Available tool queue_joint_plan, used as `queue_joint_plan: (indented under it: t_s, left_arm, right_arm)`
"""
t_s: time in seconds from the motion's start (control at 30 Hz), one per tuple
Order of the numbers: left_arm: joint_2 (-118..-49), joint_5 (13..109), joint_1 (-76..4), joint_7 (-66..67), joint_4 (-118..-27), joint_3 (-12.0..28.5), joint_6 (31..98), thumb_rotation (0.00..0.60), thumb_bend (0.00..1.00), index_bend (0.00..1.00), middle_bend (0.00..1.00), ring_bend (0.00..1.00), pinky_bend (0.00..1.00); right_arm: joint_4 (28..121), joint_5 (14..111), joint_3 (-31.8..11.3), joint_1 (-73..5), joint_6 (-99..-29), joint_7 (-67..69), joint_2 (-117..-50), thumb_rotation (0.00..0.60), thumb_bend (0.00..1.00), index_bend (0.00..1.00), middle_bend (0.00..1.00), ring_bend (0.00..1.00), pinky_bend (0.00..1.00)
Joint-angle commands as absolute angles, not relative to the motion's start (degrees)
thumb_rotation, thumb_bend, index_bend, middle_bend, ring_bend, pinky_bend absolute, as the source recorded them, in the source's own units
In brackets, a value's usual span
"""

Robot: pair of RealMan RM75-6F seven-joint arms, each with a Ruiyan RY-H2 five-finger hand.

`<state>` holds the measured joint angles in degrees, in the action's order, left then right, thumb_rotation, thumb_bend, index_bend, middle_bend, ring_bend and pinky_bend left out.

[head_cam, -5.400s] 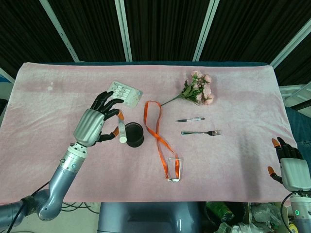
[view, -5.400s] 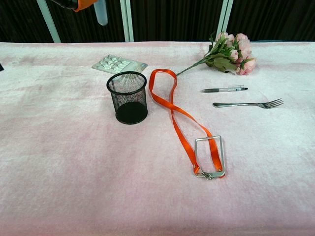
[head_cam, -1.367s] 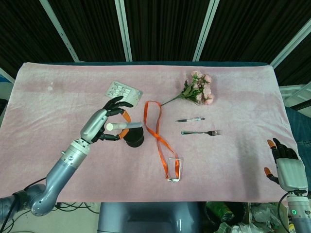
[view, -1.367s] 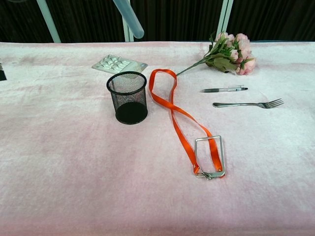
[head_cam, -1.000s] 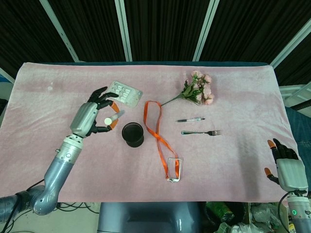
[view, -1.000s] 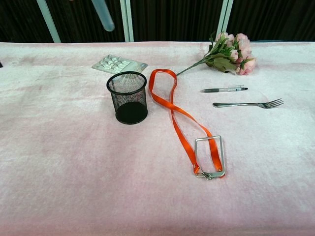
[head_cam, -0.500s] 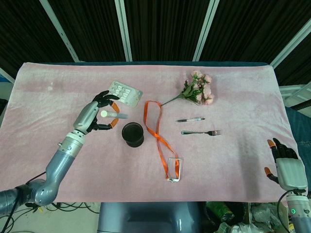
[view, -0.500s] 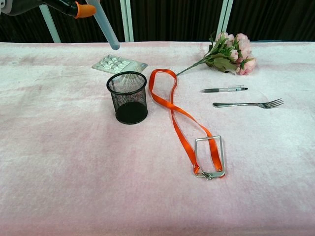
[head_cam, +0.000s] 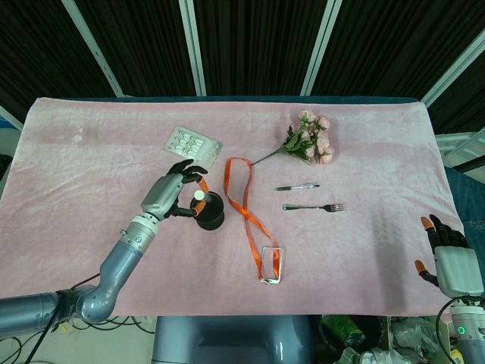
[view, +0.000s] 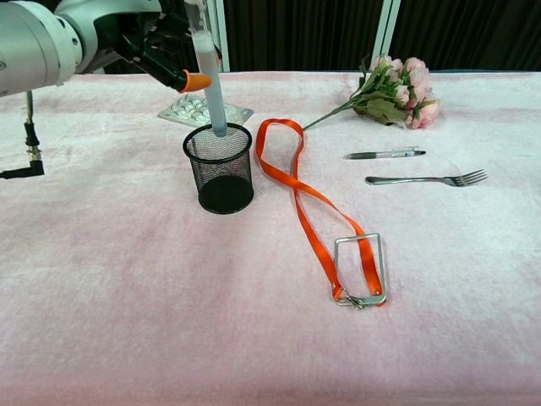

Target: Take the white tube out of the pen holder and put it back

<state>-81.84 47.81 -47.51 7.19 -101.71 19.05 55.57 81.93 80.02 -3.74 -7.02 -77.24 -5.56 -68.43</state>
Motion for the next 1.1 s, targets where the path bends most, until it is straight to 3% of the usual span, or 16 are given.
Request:
queue_joint_plan:
  t_s: [0.03, 0.37, 0.83, 1.1]
  left_arm:
    - [-83.7, 44.9, -49.4, 10.1, -100.6, 18.5, 55.9, 0.6, 0.45, 0.6, 0.2, 0.0, 0.0]
    - [-87.6, 37.0, -54.1, 22.6, -97.9, 15.6, 58.7, 0.6, 0.45, 0.6, 0.2, 0.0, 0.0]
    - [-90.4, 30.3, -57.1, 29.9, -95.9, 14.4, 60.1, 0.6, 0.45, 0.6, 0.19, 0.0, 0.0]
    - [-91.3, 30.2, -57.4, 31.7, -95.2, 13.7, 61.1, 0.6, 0.44, 0.48, 0.17, 0.0, 0.0]
  right_arm:
    - [81.9, 80.0, -3.7, -7.0, -77.2, -5.5, -68.4, 0.6, 0.22, 0.03, 0.05, 0.14, 0.18]
    - [80.2, 80.3, -3.5, -7.5, -76.5, -5.6, -69.3, 0.6, 0.21, 0.03, 0.05, 0.14, 0.18]
    - [80.4, 80.6, -3.5, -7.4, -76.9, -5.3, -69.1, 0.6, 0.19, 0.03, 0.05, 0.14, 0.18]
    - [80.7, 80.9, -3.6, -7.3, -77.4, -4.9, -68.9, 0.6, 0.19, 0.03, 0.05, 0.14, 0.18]
